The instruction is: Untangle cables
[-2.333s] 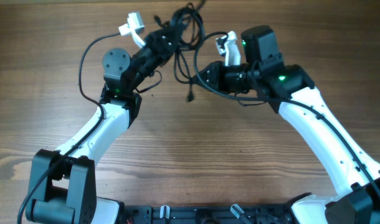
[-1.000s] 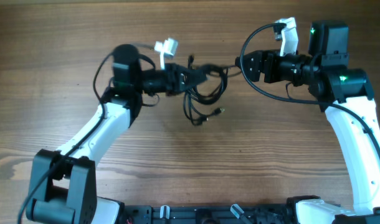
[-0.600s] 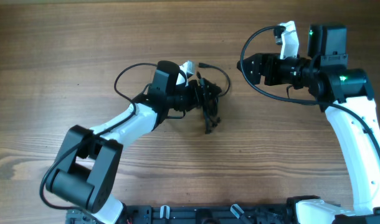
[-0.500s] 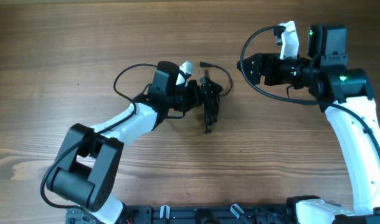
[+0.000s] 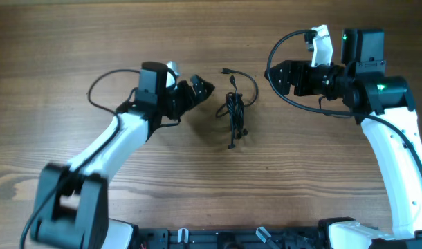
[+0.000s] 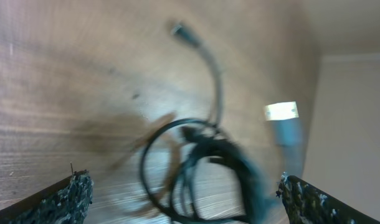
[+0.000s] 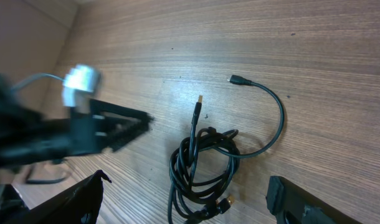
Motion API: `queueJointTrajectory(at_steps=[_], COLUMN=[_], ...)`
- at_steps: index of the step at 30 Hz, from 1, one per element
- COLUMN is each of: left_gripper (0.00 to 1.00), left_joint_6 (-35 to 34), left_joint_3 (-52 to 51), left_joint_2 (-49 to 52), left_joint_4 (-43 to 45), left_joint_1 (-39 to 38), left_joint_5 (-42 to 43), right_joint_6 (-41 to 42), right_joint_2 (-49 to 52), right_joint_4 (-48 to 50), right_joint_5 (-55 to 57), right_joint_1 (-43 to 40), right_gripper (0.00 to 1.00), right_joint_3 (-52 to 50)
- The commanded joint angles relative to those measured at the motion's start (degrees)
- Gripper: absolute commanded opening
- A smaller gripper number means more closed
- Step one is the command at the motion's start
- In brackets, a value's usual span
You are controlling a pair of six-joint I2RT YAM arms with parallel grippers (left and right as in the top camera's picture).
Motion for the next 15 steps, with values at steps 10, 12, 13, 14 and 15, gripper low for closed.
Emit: queueJointTrajectory(at_steps=[10, 12, 13, 14, 15], left_gripper=[0.99, 0.99, 0.94, 0.88, 0.8], left_joint_6=[7.5, 7.5, 7.5, 7.5, 7.5], left_joint_3=[10.1, 10.7, 10.9, 11.0, 11.0], left_joint_2=[1.0, 2.9, 3.8, 4.2, 4.3], left_joint_4=[-12.6, -12.6, -12.5, -12.3, -12.4], left_joint_1=[-17.5, -17.7, -17.9, -18.2, -18.5], left_joint_5=[-25.5, -25.5, -25.6, -25.6, -26.0], right_joint_6=[-1.2, -1.2, -1.2, -1.2, -1.1], right_joint_2=[0.0, 0.0, 0.0, 0.0, 0.0], right_joint_4=[-1.4, -1.9, -2.0, -2.2, -2.3], right_joint_5=[2.6, 2.8, 3.0, 3.3, 3.4], right_joint_1=[0.1, 0.1, 0.1, 0.1, 0.1], right_gripper=[0.86, 0.86, 0.86, 0.86, 0.86], right_joint_3=[0.4, 0.4, 0.4, 0.4, 0.4])
